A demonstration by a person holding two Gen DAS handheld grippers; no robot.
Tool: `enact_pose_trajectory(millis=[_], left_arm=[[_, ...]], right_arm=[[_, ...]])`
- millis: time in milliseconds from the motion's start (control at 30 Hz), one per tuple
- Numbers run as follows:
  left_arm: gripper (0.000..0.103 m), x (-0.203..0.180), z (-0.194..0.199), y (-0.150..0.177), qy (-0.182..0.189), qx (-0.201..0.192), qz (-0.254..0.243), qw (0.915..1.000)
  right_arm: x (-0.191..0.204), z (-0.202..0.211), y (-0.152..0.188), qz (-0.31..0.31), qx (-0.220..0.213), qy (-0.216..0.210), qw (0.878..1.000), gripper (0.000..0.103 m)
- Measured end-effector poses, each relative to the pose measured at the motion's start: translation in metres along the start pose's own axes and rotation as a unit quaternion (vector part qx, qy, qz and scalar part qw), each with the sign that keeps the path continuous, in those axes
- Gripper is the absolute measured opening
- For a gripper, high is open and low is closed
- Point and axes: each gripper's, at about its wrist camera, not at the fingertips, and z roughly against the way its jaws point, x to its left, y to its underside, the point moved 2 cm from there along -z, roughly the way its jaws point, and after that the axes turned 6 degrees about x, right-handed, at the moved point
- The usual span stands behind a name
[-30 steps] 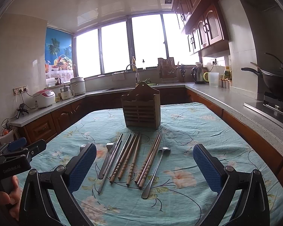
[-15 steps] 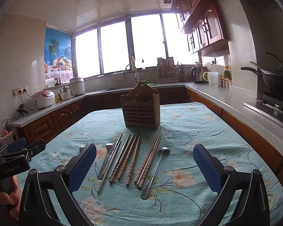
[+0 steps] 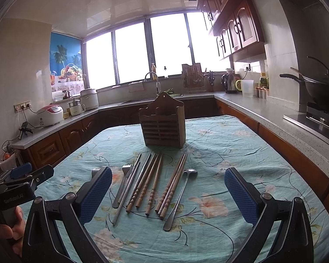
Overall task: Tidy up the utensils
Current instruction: 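Grasp the silver fork with the left gripper while the right gripper grasps the silver spoon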
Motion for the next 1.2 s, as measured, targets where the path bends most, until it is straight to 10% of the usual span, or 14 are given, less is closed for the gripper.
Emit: enact_pose_trajectory(millis=[467, 1200], left_arm=[[0.098, 0.012, -0.059, -0.051, 0.057, 0.105, 0.023, 0.9925], [0.058, -0.006, -0.211, -0.092, 0.116, 0.252, 0.011, 0.9607]], right_arm=[[-0.022, -0.046, -0.016, -0.042, 0.095, -0.023, 0.994, 0.099], [-0.061, -0.161, -0.008, -0.136, 0.264, -0.061, 0.953, 0.045]])
